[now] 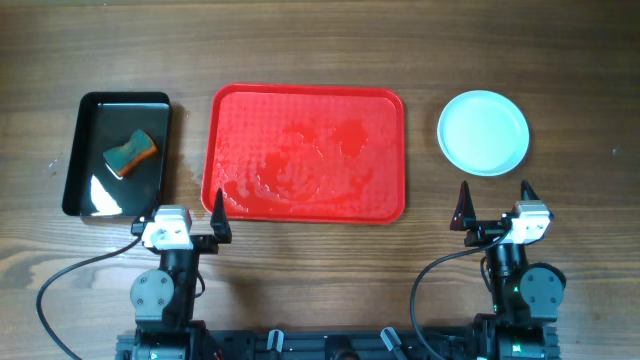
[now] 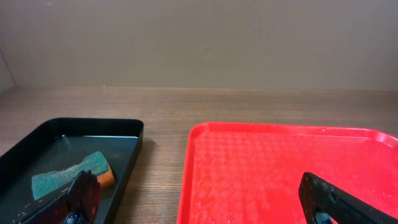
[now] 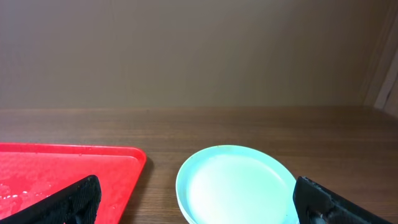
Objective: Clean dirty plates on tray and stack at the side
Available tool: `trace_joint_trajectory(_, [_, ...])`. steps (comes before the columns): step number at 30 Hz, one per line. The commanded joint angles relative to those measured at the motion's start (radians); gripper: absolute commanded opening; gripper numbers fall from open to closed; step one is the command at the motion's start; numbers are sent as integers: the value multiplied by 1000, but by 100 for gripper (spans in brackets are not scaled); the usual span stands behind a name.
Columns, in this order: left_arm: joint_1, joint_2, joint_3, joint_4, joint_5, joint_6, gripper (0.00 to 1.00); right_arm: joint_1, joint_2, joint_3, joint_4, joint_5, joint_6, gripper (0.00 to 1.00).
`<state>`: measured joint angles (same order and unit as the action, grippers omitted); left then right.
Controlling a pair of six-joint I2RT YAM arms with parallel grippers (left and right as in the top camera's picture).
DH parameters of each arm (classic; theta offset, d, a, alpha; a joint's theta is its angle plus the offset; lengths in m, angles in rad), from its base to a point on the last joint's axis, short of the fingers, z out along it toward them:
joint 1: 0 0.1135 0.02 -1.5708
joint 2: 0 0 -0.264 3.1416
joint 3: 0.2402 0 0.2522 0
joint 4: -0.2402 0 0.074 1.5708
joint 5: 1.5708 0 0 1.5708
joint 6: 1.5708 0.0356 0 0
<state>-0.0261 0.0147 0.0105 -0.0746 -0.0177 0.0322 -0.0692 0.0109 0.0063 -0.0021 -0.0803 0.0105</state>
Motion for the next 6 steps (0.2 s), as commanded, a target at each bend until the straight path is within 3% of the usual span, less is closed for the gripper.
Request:
trace_joint_trajectory(1, [2,-9,-5,2,1,16,100,-1,-7,-1,2,17,16,100])
trace_joint_trajectory(6, [2,-9,-5,2,2,16,100,-1,-7,-1,2,17,16,100])
